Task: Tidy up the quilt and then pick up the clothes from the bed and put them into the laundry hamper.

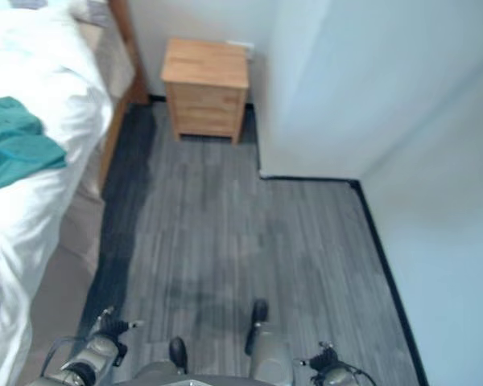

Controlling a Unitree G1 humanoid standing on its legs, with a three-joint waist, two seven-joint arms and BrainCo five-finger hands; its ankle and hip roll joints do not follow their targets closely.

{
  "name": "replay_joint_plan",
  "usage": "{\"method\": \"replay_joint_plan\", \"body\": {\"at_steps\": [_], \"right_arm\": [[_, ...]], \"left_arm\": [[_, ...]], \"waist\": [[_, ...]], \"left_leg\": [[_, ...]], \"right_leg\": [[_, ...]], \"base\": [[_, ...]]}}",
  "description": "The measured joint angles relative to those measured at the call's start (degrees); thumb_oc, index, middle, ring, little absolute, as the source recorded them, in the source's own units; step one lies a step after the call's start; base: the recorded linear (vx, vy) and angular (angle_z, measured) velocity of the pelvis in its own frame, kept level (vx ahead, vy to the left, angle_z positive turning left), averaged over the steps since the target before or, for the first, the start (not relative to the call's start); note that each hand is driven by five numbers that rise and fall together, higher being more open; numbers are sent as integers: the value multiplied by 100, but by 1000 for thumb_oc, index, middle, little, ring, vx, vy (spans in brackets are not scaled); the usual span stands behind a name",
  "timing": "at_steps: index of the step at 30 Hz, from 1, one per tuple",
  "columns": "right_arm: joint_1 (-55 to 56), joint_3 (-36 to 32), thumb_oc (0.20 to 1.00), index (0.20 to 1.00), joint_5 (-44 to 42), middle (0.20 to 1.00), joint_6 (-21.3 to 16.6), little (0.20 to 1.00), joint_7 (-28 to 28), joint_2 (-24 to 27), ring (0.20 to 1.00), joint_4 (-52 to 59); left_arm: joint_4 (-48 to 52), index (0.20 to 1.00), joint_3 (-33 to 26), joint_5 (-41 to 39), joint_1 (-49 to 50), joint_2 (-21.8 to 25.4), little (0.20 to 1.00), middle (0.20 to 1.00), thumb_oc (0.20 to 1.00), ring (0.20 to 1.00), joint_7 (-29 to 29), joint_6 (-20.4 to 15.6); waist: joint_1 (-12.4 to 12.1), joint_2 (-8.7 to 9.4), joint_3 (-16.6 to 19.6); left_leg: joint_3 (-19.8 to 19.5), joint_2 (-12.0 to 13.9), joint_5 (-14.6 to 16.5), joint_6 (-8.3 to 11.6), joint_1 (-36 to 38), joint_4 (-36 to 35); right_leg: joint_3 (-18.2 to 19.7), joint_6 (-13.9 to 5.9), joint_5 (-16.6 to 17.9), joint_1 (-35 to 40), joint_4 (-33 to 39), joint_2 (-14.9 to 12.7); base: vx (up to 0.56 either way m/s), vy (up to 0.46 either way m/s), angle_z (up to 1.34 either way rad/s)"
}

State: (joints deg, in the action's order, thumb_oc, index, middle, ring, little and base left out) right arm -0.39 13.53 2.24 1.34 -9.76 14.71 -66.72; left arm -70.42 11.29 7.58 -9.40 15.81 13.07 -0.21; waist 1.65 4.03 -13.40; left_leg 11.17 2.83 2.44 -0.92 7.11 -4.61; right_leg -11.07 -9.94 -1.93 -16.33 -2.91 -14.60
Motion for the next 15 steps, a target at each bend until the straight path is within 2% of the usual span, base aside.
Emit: {"method": "replay_joint_plan", "body": {"at_steps": [1, 2, 3, 4, 5, 6, 7, 8, 9, 10, 11, 12, 13, 14, 15], "right_arm": [[-100, 8, 1000, 1000, 3, 1000, 18, 1000, 9, -2, 1000, -96], [-135, 5, 1000, 1000, 3, 1000, 21, 1000, 9, -1, 1000, -106], [-118, -8, 1000, 1000, 3, 1000, 24, 1000, 7, -24, 1000, -108], [-113, -7, 1000, 1000, 11, 1000, 18, 1000, 34, -69, 1000, -182], [-174, -52, 1000, 1000, 13, 1000, 27, 1000, 41, -47, 1000, -193], [-136, -190, 1000, 1000, 14, 1000, 56, 1000, 47, -66, 1000, -278], [-148, -202, 1000, 1000, 16, 1000, 48, 1000, 31, -36, 1000, -268], [-207, -176, 1000, 1000, 20, 1000, 40, 1000, 25, 15, 1000, -204], [-369, -50, 1000, 1000, 21, 1000, 58, 1000, -8, 44, 1000, -221], [-407, 6, 1000, 1000, 30, 1000, 58, 1000, 8, 43, 1000, -223], [-401, 46, 1000, 1000, 83, 1000, 88, 1000, 2, 77, 1000, -250], [-479, 50, 1000, 1000, 225, 1000, 87, 1000, -2, 138, 1000, -249], [-527, 50, 1000, 1000, 238, 1000, 86, 1000, -7, 182, 1000, -203], [-535, 47, 1000, 1000, 240, 1000, 86, 1000, -3, 239, 1000, -199], [-568, 50, 1000, 1000, 245, 1000, 96, 1000, 0, 250, 1000, -209]], "left_arm": [[-107, 1000, 0, 26, -35, 20, 1000, 1000, 1000, 1000, 29, -16], [-176, 1000, 0, 34, -25, 34, 1000, 1000, 1000, 1000, 41, -15], [-211, 1000, 0, 38, 60, 92, 1000, 1000, 1000, 1000, 51, -14], [-297, 1000, -14, 51, 186, 144, 1000, 1000, 1000, 1000, 61, -47], [-329, 1000, -43, 47, 238, 70, 1000, 1000, 1000, 1000, 57, -47], [-396, 1000, -41, 37, 309, -12, 1000, 1000, 1000, 1000, 55, -65], [-381, 1000, -71, 29, 409, -104, 1000, 1000, 1000, 1000, 62, -53], [-372, 1000, -165, -8, 449, -157, 1000, 1000, 1000, 1000, 53, -47], [-331, 1000, -381, -85, 498, -220, 1000, 1000, 1000, 1000, 119, -50], [-325, 1000, -364, -78, 498, -192, 1000, 1000, 1000, 1000, 111, -49], [-274, 1000, -336, -63, 503, -91, 1000, 1000, 1000, 1000, 61, -55], [-156, 1000, -285, -57, 567, -39, 1000, 1000, 1000, 1000, 58, -57], [-136, 1000, -284, -58, 627, -50, 1000, 1000, 1000, 1000, 51, -59], [-135, 1000, -281, -59, 592, -122, 1000, 1000, 1000, 1000, 47, -56], [-106, 1000, -284, -59, 634, -150, 1000, 1000, 1000, 1000, 49, -61]], "waist": [[94, -61, 2], [127, -32, 20], [129, -23, 23], [119, 87, 28], [130, -22, 26], [117, -15, 0], [38, -148, 37], [-42, -122, 4], [-112, 13, -107], [-177, 120, -131], [-210, 210, -122], [-230, 288, -140], [-275, 245, -150], [-213, 228, -146], [-244, 156, -131]], "left_leg": [[-295, 75, 240, 86, 172, 0], [-346, 135, 297, 182, 267, 0], [-383, 164, 324, 313, 423, 2], [-498, 260, 518, 488, 429, 446], [-567, 441, 565, 514, 397, 766], [-521, 734, 516, 614, -168, 2085], [-541, 981, 325, 674, -548, 2758], [-463, 1342, -160, 692, -1107, 3833], [-152, 1432, -143, 870, -1606, 4475], [177, 1385, -17, 839, -1735, 4501], [488, 1243, 89, 786, -1724, 4186], [794, 1019, 154, 739, -1801, 3523], [1020, 950, 154, 725, -1897, 3187], [1430, 818, 61, 606, -1917, 2499], [1589, 750, -21, 495, -2000, 2172]], "right_leg": [[698, -84, 302, 70, 680, 73], [917, -76, 389, 73, 784, 98], [884, 2, 513, 78, 753, 85], [834, 76, 805, 56, 116, 78], [751, 66, 900, 41, -261, 167], [642, 297, 911, 199, -507, 325], [509, 495, 749, 281, -573, 519], [254, 725, 643, 438, -517, 640], [73, 871, 453, 840, -273, 683], [-6, 893, 439, 1061, -65, 673], [-76, 861, 481, 1263, 139, 654], [-223, 929, 455, 1570, 435, 768], [-362, 951, 433, 1772, 645, 849], [-579, 950, 376, 1953, 797, 939], [-696, 916, 314, 2054, 786, 988]], "base": [[571, -356, 79], [377, -263, 84], [690, -555, 82], [313, -292, 90], [506, -623, 111], [189, -333, 77], [493, -506, 65], [424, -193, 52], [553, -224, 63], [255, -42, 61], [373, -45, 45], [248, -11, 32], [535, -21, 44], [293, 0, 42], [551, 15, 65]]}}
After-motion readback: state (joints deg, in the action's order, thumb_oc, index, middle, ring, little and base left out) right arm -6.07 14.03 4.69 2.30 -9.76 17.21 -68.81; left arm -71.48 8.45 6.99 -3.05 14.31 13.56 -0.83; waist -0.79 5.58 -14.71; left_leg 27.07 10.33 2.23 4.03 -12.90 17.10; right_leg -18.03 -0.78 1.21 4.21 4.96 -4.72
